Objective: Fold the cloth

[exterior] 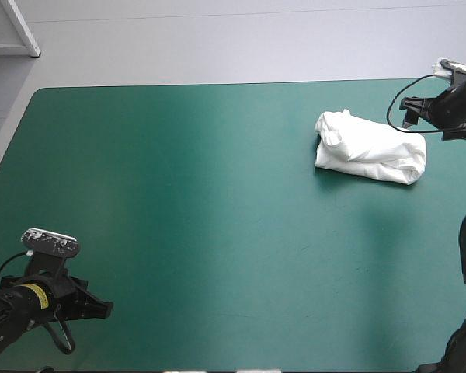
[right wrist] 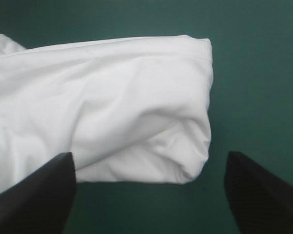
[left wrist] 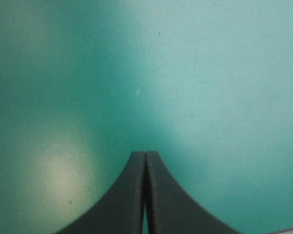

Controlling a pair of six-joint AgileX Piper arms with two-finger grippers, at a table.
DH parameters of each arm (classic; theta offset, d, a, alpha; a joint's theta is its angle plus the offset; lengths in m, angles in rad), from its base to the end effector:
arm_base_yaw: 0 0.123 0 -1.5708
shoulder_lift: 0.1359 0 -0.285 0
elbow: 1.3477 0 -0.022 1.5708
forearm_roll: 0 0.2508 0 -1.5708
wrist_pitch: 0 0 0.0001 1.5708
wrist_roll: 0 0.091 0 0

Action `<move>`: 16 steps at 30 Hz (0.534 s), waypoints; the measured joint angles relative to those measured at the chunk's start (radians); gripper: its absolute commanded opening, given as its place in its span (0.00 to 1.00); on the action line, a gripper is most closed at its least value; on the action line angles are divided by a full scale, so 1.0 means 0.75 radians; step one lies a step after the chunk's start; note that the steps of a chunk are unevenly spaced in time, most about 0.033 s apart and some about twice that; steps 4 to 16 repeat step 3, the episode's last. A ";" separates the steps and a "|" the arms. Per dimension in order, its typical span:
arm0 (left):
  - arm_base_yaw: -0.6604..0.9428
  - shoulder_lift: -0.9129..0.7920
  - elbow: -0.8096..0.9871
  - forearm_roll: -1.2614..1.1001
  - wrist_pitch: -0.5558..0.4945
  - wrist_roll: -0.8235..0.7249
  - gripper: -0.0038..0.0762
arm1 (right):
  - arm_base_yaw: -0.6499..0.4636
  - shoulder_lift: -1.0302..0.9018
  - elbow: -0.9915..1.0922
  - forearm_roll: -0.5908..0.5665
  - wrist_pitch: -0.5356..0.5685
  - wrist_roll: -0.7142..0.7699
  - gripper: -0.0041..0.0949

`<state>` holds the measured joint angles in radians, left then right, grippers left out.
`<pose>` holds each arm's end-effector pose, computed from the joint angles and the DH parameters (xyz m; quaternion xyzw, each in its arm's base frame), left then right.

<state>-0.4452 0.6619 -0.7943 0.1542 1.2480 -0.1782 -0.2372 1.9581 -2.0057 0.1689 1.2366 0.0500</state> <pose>0.0848 -0.0258 0.3261 0.1318 0.9515 -0.0087 0.2778 0.4202 -0.0867 0.3454 0.1470 0.9580 0.0619 0.2384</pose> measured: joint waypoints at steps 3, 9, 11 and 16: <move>0.000 -0.012 0.000 0.025 -0.091 0.000 0.04 | 0.000 -0.171 0.131 0.003 0.001 -0.038 0.08; 0.000 -0.012 0.000 0.025 -0.091 0.000 0.04 | 0.000 -0.171 0.131 0.003 0.001 -0.038 0.08; 0.000 -0.012 0.000 0.025 -0.091 0.000 0.04 | 0.000 -0.171 0.131 0.003 0.001 -0.038 0.08; 0.000 -0.012 0.000 0.025 -0.091 0.000 0.04 | 0.000 -0.171 0.131 0.003 0.001 -0.038 0.08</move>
